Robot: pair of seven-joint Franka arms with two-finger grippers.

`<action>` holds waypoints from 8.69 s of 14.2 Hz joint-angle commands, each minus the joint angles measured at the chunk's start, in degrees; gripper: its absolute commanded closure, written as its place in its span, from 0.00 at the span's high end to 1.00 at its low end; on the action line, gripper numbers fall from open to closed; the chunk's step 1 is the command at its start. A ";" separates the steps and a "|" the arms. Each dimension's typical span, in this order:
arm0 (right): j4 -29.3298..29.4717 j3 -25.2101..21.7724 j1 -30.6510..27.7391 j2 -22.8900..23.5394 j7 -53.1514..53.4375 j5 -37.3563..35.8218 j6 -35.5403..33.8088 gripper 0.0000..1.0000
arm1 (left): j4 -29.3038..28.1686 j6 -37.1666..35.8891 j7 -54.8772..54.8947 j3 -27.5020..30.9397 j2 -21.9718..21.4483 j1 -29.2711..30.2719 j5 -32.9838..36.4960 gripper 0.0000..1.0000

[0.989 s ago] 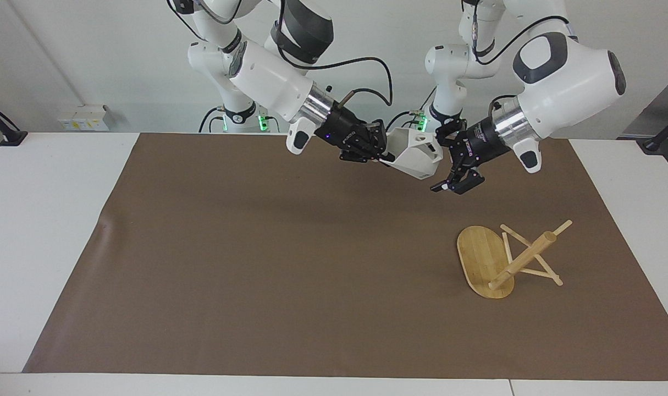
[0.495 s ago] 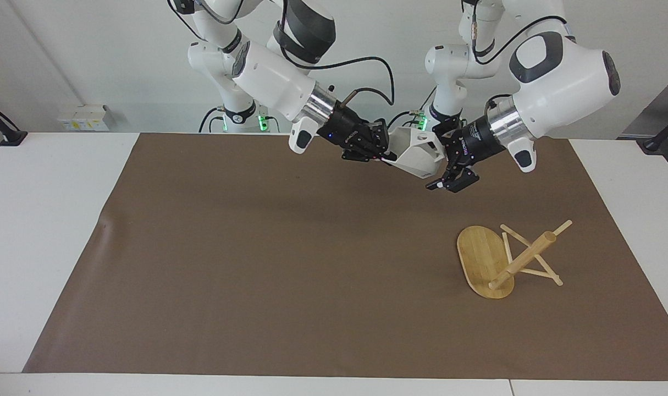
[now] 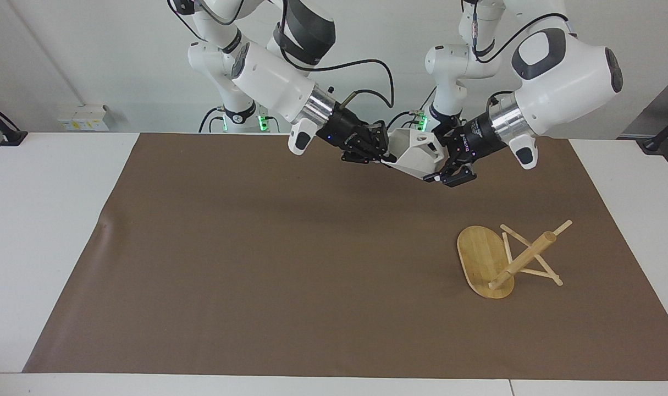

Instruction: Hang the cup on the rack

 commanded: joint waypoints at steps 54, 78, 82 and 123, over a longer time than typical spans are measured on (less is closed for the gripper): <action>6.36 -35.06 -1.47 -11.26 -19.22 -48.73 -45.64 1.00 | -23.96 34.76 -49.71 0.96 -3.86 8.03 13.71 0.00; 5.22 -38.05 -1.29 -11.97 -19.75 -48.11 -45.99 1.00 | -26.95 35.29 -52.97 1.05 -4.91 9.00 12.65 0.99; 5.22 -37.96 -1.38 -11.97 -19.31 -48.11 -45.99 1.00 | -24.76 31.79 -48.33 1.05 -4.56 9.08 13.00 1.00; 5.13 -37.78 -1.29 -11.97 -19.39 -48.02 -46.25 1.00 | -0.86 -7.42 96.88 8.51 -8.69 3.03 36.20 1.00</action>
